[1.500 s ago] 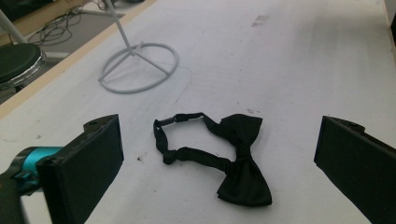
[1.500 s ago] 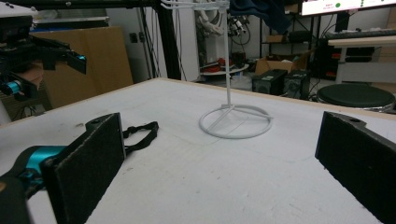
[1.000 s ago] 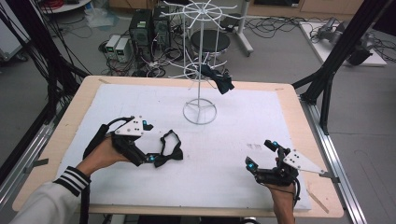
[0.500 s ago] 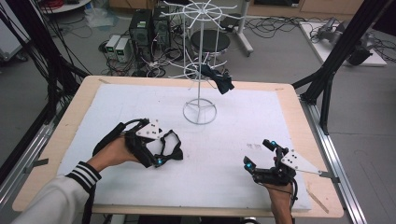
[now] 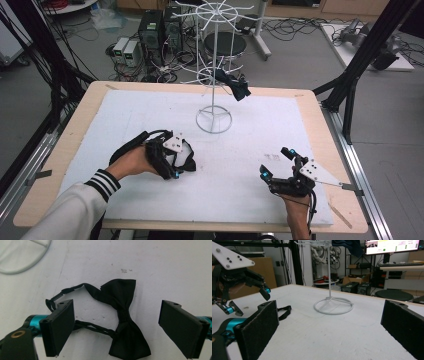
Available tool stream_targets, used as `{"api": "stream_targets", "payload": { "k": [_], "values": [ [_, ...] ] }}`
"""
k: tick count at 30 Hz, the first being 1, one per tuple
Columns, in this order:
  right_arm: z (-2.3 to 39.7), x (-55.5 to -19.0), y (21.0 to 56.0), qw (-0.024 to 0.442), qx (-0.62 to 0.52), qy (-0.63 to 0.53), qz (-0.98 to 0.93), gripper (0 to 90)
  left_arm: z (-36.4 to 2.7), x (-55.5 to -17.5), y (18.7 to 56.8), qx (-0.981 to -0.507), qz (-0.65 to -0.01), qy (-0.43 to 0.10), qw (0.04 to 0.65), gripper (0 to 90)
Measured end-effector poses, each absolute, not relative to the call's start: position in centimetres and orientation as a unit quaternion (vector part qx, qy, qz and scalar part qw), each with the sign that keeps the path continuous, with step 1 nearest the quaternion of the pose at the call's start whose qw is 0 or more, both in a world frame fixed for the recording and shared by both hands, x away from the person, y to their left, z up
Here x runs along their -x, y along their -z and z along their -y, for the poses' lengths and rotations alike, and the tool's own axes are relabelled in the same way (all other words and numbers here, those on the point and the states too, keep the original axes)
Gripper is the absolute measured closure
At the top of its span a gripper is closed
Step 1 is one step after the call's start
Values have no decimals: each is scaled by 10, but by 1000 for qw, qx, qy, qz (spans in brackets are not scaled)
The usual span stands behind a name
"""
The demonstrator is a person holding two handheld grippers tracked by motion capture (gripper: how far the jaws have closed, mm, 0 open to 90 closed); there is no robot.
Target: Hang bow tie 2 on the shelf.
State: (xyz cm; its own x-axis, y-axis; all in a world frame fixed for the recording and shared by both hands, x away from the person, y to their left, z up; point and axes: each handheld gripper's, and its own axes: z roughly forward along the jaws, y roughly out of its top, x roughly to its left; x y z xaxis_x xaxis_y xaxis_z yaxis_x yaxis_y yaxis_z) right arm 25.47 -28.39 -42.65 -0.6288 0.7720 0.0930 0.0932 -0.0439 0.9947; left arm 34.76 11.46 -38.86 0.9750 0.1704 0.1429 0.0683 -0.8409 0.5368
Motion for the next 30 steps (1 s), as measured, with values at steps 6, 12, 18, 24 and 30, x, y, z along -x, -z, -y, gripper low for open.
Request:
{"api": "stream_targets", "payload": {
  "k": [6, 12, 18, 24, 30],
  "values": [
    [283, -255, 430, 269, -334, -638, -640, 7, -108, -349, 396, -963, -59, -91, 247, 184],
    [285, -254, 435, 269, -339, -637, -638, 7, -102, -351, 405, -970, -59, -83, 221, 227],
    [284, -254, 438, 270, -336, -634, -642, 7, -100, -352, 410, -975, -60, -67, 202, 268],
    [283, -255, 442, 270, -335, -632, -644, 7, -100, -353, 410, -976, -61, -66, 199, 316],
    [281, -255, 443, 265, -339, -630, -647, 7, -100, -353, 411, -977, -60, -72, 193, 368]
  ]
}}
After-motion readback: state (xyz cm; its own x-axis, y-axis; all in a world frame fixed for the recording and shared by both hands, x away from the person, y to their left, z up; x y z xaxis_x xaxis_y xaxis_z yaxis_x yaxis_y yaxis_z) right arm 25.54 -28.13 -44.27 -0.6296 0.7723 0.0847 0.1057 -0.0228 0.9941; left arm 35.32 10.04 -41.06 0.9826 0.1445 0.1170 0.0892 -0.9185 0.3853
